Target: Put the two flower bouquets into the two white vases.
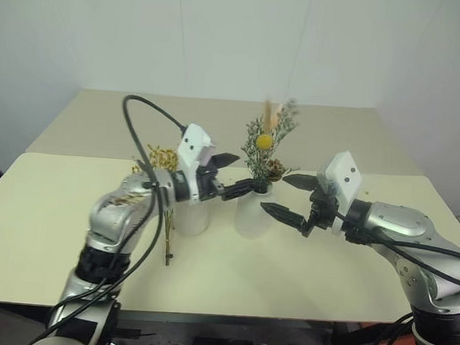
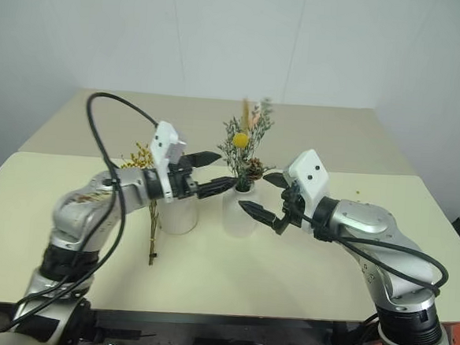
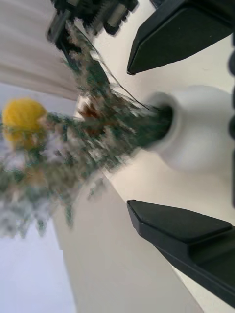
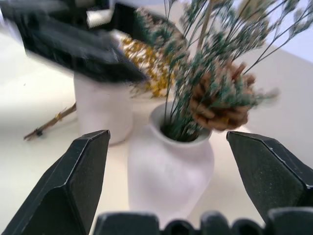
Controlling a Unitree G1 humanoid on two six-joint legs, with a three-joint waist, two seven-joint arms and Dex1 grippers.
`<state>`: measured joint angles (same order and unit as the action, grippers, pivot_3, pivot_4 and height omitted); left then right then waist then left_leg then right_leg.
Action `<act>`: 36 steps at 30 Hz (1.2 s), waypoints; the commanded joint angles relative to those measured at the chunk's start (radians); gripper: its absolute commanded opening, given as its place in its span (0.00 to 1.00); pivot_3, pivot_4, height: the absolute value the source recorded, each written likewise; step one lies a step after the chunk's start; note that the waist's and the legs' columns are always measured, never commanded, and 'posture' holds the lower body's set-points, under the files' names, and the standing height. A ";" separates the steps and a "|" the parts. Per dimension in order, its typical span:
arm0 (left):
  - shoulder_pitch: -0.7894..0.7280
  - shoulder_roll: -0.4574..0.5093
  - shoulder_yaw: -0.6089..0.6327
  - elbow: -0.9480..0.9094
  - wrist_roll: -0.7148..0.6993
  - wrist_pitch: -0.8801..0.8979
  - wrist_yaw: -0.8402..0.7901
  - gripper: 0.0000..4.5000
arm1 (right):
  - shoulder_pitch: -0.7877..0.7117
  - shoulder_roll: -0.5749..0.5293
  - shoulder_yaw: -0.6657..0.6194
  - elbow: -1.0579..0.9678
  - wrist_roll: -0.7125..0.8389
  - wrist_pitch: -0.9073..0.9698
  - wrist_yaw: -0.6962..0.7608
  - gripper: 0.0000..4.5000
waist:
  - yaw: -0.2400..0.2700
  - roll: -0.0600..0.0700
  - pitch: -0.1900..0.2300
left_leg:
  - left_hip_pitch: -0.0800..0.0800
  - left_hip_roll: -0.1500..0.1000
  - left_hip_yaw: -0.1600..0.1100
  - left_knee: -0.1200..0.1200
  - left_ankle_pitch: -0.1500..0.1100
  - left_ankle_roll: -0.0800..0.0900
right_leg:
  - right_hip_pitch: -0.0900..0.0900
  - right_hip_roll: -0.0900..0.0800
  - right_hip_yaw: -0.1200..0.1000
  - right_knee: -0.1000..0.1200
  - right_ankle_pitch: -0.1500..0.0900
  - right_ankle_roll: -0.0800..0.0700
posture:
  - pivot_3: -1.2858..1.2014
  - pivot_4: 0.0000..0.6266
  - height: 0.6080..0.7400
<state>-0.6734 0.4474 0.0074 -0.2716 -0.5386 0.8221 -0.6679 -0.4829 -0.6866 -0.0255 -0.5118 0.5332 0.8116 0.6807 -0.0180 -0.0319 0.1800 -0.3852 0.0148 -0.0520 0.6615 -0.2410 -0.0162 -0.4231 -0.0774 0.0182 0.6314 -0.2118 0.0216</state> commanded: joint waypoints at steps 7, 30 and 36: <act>-0.027 0.178 0.156 -0.158 -0.157 0.425 0.102 0.99 | 0.065 -0.110 -0.067 -0.125 0.076 -0.024 0.114 1.00 | 0.003 0.000 0.000 | 0.000 0.000 0.000 0.000 0.000 0.000 | 0.000 0.000 0.000 0.000 0.000 0.000 | 0.52 0.24 1.00; -0.131 0.347 0.323 -0.059 -0.457 0.792 0.436 0.99 | -0.009 -0.103 0.009 -0.102 0.123 -0.085 0.203 1.00 | 0.004 -0.001 0.001 | 0.001 0.000 0.000 0.000 0.000 0.000 | 0.001 0.000 0.000 0.000 0.000 0.000 | 0.52 0.24 1.00; -0.135 0.290 0.330 -0.080 -0.456 0.792 0.451 0.99 | -0.006 -0.103 0.007 -0.104 0.117 -0.089 0.198 1.00 | 0.004 -0.001 0.001 | 0.002 0.000 0.000 0.000 0.000 0.000 | 0.001 0.000 0.000 0.001 0.000 0.000 | 0.52 0.24 1.00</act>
<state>-0.7872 0.7431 0.3260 -0.3343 -0.9863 1.6094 -0.2198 -0.4791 -0.7886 -0.0049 -0.5963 0.6488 0.7478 0.8816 -0.0142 -0.0332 0.1807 -0.3836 0.0148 -0.0520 0.6613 -0.2411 -0.0163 -0.4222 -0.0776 0.0184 0.6320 -0.2120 0.0218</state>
